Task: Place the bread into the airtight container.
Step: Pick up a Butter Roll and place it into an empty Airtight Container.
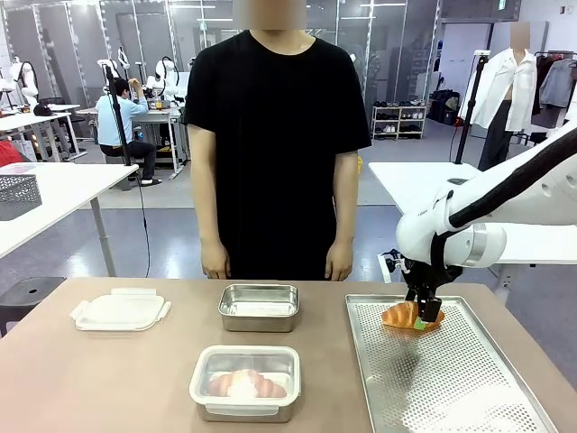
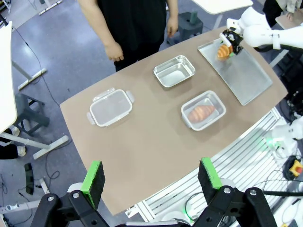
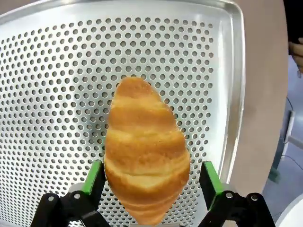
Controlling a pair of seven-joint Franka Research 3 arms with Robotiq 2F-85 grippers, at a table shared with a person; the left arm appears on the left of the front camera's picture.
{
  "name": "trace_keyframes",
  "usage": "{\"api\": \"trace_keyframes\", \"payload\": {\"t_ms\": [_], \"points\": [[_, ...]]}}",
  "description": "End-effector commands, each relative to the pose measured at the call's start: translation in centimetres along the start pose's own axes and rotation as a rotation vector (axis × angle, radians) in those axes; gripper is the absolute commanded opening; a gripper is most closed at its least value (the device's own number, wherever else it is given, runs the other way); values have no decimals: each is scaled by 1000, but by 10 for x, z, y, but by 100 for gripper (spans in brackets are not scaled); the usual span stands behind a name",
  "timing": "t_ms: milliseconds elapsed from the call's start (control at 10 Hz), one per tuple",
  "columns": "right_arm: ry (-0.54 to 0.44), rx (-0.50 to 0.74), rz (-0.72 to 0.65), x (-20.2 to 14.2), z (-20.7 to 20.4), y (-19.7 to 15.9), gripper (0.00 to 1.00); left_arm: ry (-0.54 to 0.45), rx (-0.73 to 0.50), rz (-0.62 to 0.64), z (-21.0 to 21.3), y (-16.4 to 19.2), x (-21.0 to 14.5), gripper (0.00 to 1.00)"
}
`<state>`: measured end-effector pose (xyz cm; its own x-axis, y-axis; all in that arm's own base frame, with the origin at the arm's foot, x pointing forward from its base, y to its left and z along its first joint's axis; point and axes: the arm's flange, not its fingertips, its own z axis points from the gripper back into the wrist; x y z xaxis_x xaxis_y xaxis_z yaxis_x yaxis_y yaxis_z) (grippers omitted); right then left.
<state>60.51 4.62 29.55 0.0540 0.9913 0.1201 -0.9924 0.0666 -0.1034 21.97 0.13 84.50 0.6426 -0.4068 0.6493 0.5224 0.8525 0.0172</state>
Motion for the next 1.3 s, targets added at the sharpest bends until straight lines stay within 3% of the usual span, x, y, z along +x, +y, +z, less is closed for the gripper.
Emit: {"api": "trace_keyframes", "payload": {"t_ms": [0,100,200,300,400,500,600,700,1200], "points": [[41,-12,-29,7,-8,-2,100,2,-4,-9,2,0,1,100],[36,-9,-33,8,-8,-2,95,2,-4,-9,2,0,1,100],[36,-9,-33,9,-6,-3,80,2,-4,-9,2,0,1,100],[42,-9,-33,9,-4,-3,75,2,-4,-9,2,0,1,100],[49,1,-33,10,-3,0,60,2,-4,-9,2,0,1,100],[58,13,-40,13,2,2,55,2,-4,-9,2,0,1,100],[104,8,-36,14,10,3,68,2,-4,-9,2,0,1,100],[84,18,-50,15,19,2,42,2,-4,-9,2,0,1,100],[61,6,-18,10,7,2,42,2,-4,-9,2,0,1,100]]}}
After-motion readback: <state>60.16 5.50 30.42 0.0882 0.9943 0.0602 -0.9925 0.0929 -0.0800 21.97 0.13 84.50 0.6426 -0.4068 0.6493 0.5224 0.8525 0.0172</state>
